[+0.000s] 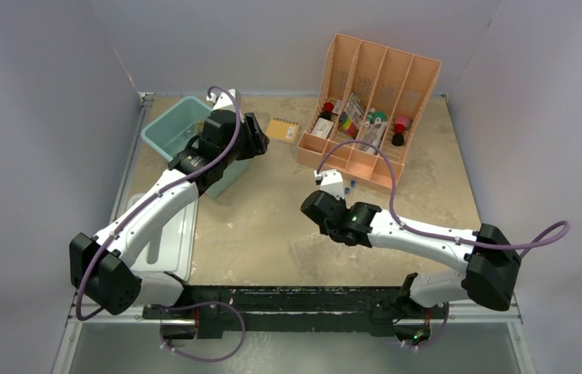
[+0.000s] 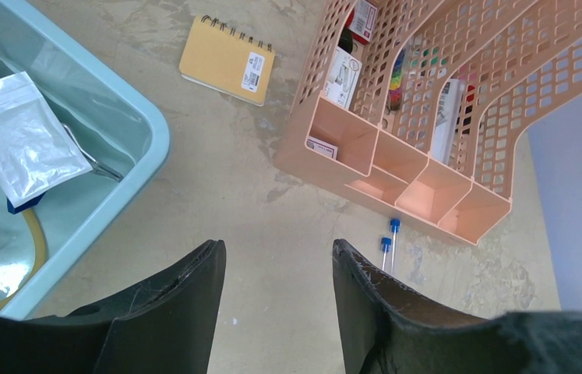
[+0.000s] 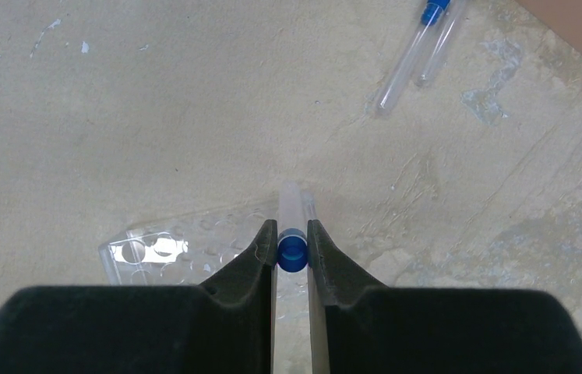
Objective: Organize the chemistry lab equipment
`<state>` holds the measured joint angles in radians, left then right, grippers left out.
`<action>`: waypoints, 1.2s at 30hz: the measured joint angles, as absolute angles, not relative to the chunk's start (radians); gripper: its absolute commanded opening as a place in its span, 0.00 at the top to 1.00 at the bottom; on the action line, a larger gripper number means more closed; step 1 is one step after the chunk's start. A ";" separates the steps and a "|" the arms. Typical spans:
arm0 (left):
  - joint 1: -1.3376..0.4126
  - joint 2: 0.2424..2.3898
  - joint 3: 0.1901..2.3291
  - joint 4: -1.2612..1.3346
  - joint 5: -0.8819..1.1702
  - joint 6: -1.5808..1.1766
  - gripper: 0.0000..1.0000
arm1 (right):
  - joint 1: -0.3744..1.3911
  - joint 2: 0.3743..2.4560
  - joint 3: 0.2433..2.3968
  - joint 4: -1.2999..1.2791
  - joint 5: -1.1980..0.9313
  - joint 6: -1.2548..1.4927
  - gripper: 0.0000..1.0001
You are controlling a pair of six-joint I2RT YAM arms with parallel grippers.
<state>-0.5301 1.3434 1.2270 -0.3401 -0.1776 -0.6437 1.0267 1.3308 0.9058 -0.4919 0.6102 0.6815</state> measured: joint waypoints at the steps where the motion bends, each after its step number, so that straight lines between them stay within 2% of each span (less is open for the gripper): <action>1: -0.530 1.345 1.227 -0.340 -0.178 -0.644 0.49 | 1.027 1.331 0.906 -0.493 0.610 0.682 0.91; 19: -0.530 1.345 1.227 -0.340 -0.178 -0.643 0.49 | 1.027 1.188 0.875 -0.525 0.558 0.678 0.91; 36: -0.530 1.345 1.227 -0.343 -0.179 -0.643 0.49 | 1.027 1.285 0.840 -0.503 0.564 0.687 0.91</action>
<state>-0.5301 1.3453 1.2266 -0.3431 -0.1787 -0.6426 1.0267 1.2850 0.8402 -0.5030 0.5640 0.6872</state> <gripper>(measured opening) 0.511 0.175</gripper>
